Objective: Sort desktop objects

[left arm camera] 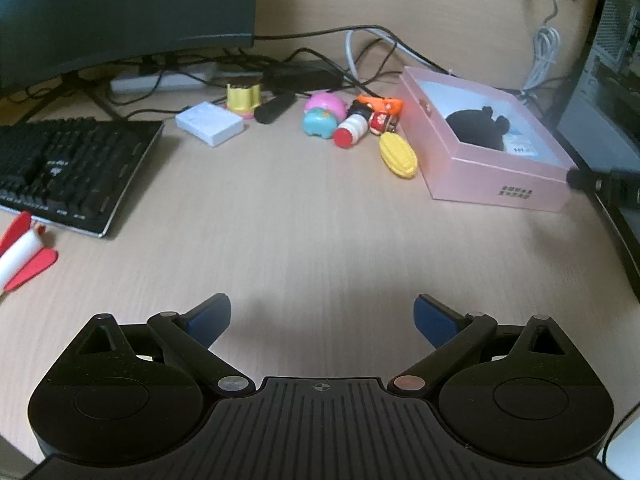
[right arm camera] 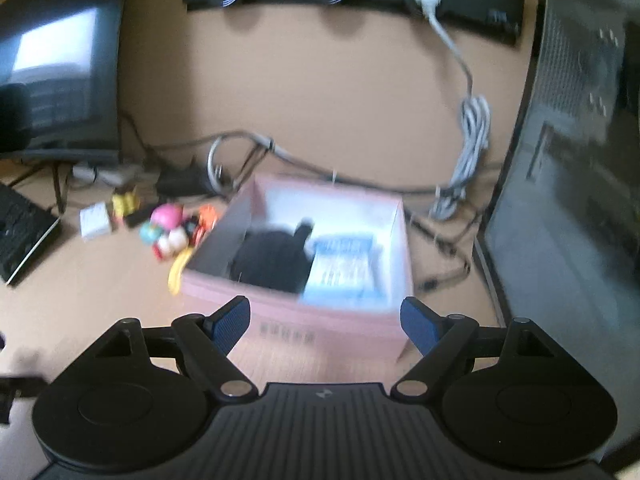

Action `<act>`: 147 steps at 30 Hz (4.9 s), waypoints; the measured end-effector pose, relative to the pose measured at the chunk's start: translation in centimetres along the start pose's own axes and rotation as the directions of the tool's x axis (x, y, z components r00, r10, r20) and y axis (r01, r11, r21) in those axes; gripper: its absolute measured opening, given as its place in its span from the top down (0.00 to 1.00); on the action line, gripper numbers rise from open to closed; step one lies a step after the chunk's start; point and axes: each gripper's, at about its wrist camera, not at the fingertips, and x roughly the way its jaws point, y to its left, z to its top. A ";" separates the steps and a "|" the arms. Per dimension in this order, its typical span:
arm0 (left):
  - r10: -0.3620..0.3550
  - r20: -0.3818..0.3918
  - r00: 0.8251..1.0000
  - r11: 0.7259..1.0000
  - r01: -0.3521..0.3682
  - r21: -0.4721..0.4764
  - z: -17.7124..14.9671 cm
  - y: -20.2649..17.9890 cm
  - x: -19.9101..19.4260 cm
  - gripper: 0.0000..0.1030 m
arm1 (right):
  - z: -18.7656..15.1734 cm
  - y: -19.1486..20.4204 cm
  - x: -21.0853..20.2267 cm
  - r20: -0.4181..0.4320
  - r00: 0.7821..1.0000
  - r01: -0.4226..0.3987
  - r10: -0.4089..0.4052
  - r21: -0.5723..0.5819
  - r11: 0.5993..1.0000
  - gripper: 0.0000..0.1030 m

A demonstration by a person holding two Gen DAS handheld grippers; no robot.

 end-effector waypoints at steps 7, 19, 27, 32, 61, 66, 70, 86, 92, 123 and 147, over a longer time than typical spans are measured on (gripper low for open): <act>0.041 0.010 0.999 0.999 -0.040 -0.031 0.3 3.0 -0.2 0.02 | 0.2 6.8 1.4 -0.002 0.999 -0.050 0.050 -0.156 0.987 0.53; 0.100 0.021 0.995 0.981 -0.095 -0.168 -0.1 10.9 -1.2 0.02 | 2.5 20.9 12.9 0.026 0.979 0.183 -0.202 -0.555 0.812 0.63; 0.050 0.018 0.999 0.990 -0.047 -0.132 1.9 11.7 1.0 0.02 | 1.8 20.8 11.9 -0.037 0.984 0.127 -0.175 -0.540 0.832 0.85; -0.028 0.041 0.999 0.998 0.030 -0.051 4.6 9.8 3.5 0.02 | 0.0 18.8 7.3 -0.097 0.991 0.035 -0.093 -0.477 0.878 0.91; -0.086 0.060 0.994 0.974 0.072 0.214 5.6 1.3 7.2 0.72 | -4.8 10.3 -3.2 -0.044 0.990 0.119 -0.131 -0.208 0.971 0.36; -0.007 0.048 0.999 0.991 0.000 0.135 2.3 3.9 5.0 0.62 | -3.3 14.0 -1.0 0.018 1.000 0.028 -0.023 -0.350 0.936 0.36; 0.040 0.045 0.998 0.997 -0.043 0.069 1.5 5.9 4.1 0.49 | -1.5 17.4 2.7 0.063 0.998 0.043 -0.013 -0.503 0.863 0.49; 0.063 0.046 0.997 0.991 -0.057 -0.122 -2.5 9.8 0.2 0.20 | 3.2 21.2 14.8 -0.097 0.991 0.038 -0.094 -0.470 0.882 0.73; 0.063 0.047 0.997 0.991 -0.057 -0.119 -2.3 9.5 -0.2 0.18 | 0.3 18.5 8.3 -0.107 0.994 -0.042 -0.001 -0.398 0.916 0.73; 0.094 0.014 0.996 0.993 -0.092 -0.069 -2.7 4.8 -2.1 0.08 | -5.1 11.8 3.0 -0.042 0.986 -0.164 0.158 -0.199 0.966 0.43; 0.085 0.046 0.995 0.996 -0.085 -0.005 2.7 2.7 3.7 0.21 | -6.3 8.3 1.2 -0.076 0.997 0.006 -0.011 -0.067 0.998 0.63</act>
